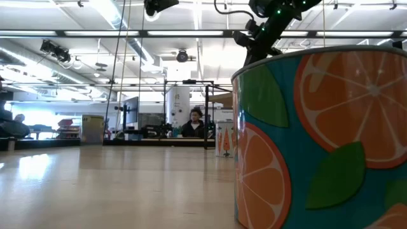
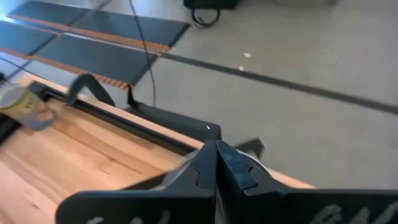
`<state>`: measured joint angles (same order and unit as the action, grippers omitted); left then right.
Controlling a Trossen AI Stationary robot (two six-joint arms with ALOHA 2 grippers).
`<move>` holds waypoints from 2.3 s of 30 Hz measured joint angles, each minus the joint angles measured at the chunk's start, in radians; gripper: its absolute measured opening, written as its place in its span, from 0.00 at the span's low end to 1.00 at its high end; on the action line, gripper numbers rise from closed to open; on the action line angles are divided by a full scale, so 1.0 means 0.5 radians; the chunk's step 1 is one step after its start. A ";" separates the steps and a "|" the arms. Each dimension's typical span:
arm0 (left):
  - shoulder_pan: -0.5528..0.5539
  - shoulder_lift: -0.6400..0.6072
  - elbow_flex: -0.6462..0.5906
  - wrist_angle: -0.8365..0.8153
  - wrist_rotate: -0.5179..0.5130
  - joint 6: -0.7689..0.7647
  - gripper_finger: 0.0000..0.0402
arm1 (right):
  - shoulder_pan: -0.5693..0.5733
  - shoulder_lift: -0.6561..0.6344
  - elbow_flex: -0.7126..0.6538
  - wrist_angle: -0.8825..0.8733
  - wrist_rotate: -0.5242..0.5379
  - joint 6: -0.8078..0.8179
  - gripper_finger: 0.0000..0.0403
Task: Pick and place cans onto a shelf
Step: Put the bottom canned peaches can on the shelf, then put the canned peaches can on the shelf
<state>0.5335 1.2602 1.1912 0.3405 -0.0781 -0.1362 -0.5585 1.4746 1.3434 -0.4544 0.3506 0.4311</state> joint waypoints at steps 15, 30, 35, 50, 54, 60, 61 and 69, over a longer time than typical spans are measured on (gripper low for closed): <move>0.325 -0.062 0.002 -1.116 -0.449 0.022 0.87 | 0.278 -0.470 -0.001 0.069 0.620 -0.497 0.01; 0.668 0.118 0.002 -1.762 -0.736 -0.582 0.87 | 0.345 -0.597 -0.001 0.068 0.815 -0.412 0.02; 0.759 0.206 0.002 -1.904 -0.749 -0.632 0.87 | 0.345 -0.594 -0.001 0.068 0.831 -0.413 0.02; 0.778 0.280 0.002 -1.668 -0.721 -0.157 0.87 | 0.324 -0.584 -0.001 0.068 0.456 -0.507 0.30; 0.656 0.280 0.036 -1.697 -0.827 -0.038 0.87 | 0.288 -0.584 -0.001 0.071 0.218 -0.567 0.41; 0.490 0.278 0.319 -2.128 -0.876 -0.419 0.87 | 0.200 -0.584 -0.001 0.145 0.113 -0.826 0.62; 0.471 0.278 0.366 -2.180 -0.882 -0.473 0.87 | 0.179 -0.584 -0.001 0.162 0.084 -0.861 0.66; 0.310 0.272 0.491 -2.434 -0.975 -0.832 0.85 | 0.032 -0.591 -0.001 0.252 -0.291 -1.098 0.91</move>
<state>0.6887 1.3962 1.4366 -0.8767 -0.5655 -0.5522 -0.5424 1.1789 1.3430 -0.3287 0.2050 -0.1178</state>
